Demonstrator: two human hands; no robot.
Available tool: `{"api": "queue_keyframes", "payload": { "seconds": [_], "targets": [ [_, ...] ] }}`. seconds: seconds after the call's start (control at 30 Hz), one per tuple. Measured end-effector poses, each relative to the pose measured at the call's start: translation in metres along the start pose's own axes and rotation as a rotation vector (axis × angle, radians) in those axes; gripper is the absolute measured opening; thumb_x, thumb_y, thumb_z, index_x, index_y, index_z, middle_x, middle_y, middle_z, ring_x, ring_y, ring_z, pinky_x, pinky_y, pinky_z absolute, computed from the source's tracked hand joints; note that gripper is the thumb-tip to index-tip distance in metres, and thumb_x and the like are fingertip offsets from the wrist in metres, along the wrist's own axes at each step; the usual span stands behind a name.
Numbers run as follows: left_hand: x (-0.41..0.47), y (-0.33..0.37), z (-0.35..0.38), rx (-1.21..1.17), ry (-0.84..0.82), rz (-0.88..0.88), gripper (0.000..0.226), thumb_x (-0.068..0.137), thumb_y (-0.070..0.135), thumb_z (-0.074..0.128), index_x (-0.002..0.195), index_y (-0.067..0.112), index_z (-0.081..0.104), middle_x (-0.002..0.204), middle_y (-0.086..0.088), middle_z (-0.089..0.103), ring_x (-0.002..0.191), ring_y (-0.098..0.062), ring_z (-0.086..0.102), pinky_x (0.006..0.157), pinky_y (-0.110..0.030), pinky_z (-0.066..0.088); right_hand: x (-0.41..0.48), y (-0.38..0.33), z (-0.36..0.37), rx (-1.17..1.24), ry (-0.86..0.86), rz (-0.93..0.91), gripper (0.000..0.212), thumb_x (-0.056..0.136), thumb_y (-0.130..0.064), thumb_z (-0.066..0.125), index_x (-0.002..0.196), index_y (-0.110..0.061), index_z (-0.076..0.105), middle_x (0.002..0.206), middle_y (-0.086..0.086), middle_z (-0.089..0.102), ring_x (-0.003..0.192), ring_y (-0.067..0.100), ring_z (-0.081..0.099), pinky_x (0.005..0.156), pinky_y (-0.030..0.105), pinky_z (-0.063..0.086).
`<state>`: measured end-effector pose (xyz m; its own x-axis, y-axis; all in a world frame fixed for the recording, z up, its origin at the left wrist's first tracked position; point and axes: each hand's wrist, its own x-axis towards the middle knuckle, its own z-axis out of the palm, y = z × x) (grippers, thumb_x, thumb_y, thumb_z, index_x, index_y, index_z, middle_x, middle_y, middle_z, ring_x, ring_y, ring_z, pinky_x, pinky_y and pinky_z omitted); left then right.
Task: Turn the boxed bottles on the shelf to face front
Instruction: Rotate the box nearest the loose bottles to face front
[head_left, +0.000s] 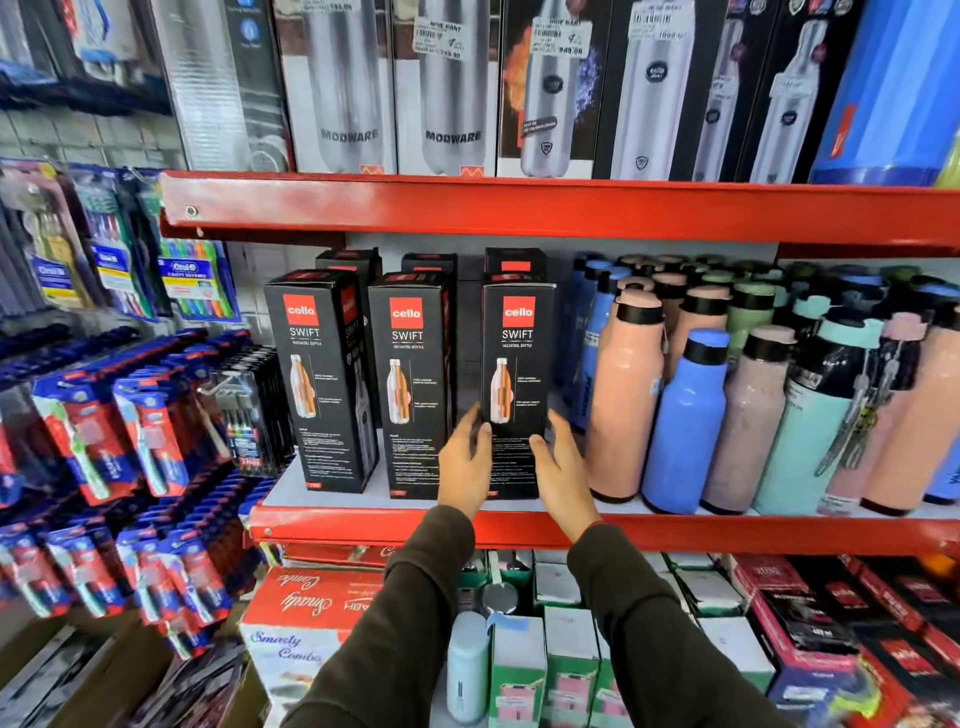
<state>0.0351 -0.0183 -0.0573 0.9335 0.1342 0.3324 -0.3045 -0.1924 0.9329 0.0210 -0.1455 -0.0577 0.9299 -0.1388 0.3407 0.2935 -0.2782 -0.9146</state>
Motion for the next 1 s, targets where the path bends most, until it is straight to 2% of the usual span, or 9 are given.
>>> {"api": "queue_keyframes", "payload": {
  "seconds": [0.13,0.27,0.33,0.43,0.53,0.63,0.73,0.87,1.0],
  "targets": [
    [0.002,-0.004,0.002,-0.010,0.066,0.025,0.043,0.100,0.023,0.054,0.142,0.013,0.053,0.128,-0.010,0.068,0.117,-0.018,0.065,0.106,-0.038,0.051,0.002,0.003,0.002,0.028,0.008,-0.028,0.046,0.099,-0.012,0.048,0.143,-0.021,0.039,0.137,-0.002,0.054,0.128,0.014,0.051,0.112,0.044,0.040],
    [0.000,-0.009,0.005,-0.061,0.091,0.037,0.042,0.097,0.028,0.060,0.138,0.018,0.059,0.124,0.000,0.070,0.107,0.000,0.065,0.098,-0.019,0.048,0.004,0.009,-0.001,0.014,0.011,-0.046,0.062,0.090,-0.009,0.062,0.144,-0.024,0.037,0.139,0.000,0.054,0.129,0.015,0.051,0.111,0.045,0.041],
    [0.000,-0.008,0.006,-0.086,0.099,0.035,0.041,0.095,0.030,0.062,0.135,0.021,0.061,0.117,0.006,0.070,0.099,0.013,0.062,0.093,-0.012,0.047,0.004,0.010,-0.004,-0.049,0.019,-0.093,0.079,0.077,-0.010,0.072,0.144,-0.032,0.035,0.136,-0.005,0.054,0.127,0.009,0.052,0.109,0.037,0.044],
    [0.000,-0.004,0.007,-0.127,0.118,0.047,0.041,0.092,0.032,0.067,0.131,0.021,0.065,0.108,0.012,0.072,0.092,0.018,0.064,0.092,-0.014,0.051,0.005,0.005,-0.005,-0.067,0.034,-0.142,0.092,0.061,-0.021,0.084,0.133,-0.053,0.035,0.128,-0.019,0.057,0.120,-0.004,0.053,0.097,0.017,0.046],
    [-0.002,0.001,0.010,-0.153,0.133,0.073,0.042,0.089,0.033,0.070,0.129,0.020,0.067,0.108,0.010,0.074,0.099,0.014,0.066,0.091,-0.012,0.054,0.009,0.000,-0.003,-0.057,0.104,-0.177,0.090,0.055,-0.030,0.089,0.123,-0.059,0.038,0.119,-0.031,0.056,0.112,-0.014,0.053,0.087,0.004,0.042],
    [-0.003,0.002,0.012,-0.165,0.148,0.102,0.040,0.088,0.036,0.072,0.125,0.021,0.069,0.115,0.006,0.075,0.104,0.009,0.066,0.090,-0.008,0.053,0.012,-0.003,-0.002,-0.047,0.160,-0.168,0.092,0.055,-0.036,0.090,0.133,-0.041,0.040,0.125,-0.018,0.058,0.117,-0.002,0.055,0.097,0.020,0.046],
    [-0.003,0.003,0.012,-0.152,0.160,0.148,0.033,0.095,0.032,0.062,0.125,0.021,0.069,0.121,0.002,0.073,0.112,-0.001,0.067,0.100,-0.025,0.054,0.017,-0.002,-0.003,-0.069,0.175,-0.148,0.100,0.052,-0.039,0.091,0.136,-0.031,0.038,0.129,-0.009,0.058,0.120,0.007,0.055,0.100,0.026,0.046],
    [0.008,0.005,0.017,-0.010,0.138,0.127,0.045,0.103,0.013,0.041,0.148,0.009,0.042,0.154,-0.009,0.044,0.144,-0.019,0.039,0.121,-0.030,0.028,0.021,-0.004,-0.006,-0.051,0.145,-0.135,0.101,0.049,-0.043,0.087,0.135,-0.032,0.037,0.124,-0.013,0.058,0.115,0.003,0.056,0.097,0.020,0.045],
    [0.017,0.004,0.016,-0.082,0.016,0.015,0.048,0.104,0.014,0.038,0.152,0.012,0.030,0.151,-0.008,0.045,0.137,-0.017,0.043,0.114,-0.028,0.032,0.024,-0.002,-0.012,-0.059,0.081,-0.125,0.104,0.053,-0.034,0.085,0.142,-0.034,0.032,0.125,-0.020,0.053,0.119,0.002,0.052,0.104,0.027,0.043]
  ]
}}
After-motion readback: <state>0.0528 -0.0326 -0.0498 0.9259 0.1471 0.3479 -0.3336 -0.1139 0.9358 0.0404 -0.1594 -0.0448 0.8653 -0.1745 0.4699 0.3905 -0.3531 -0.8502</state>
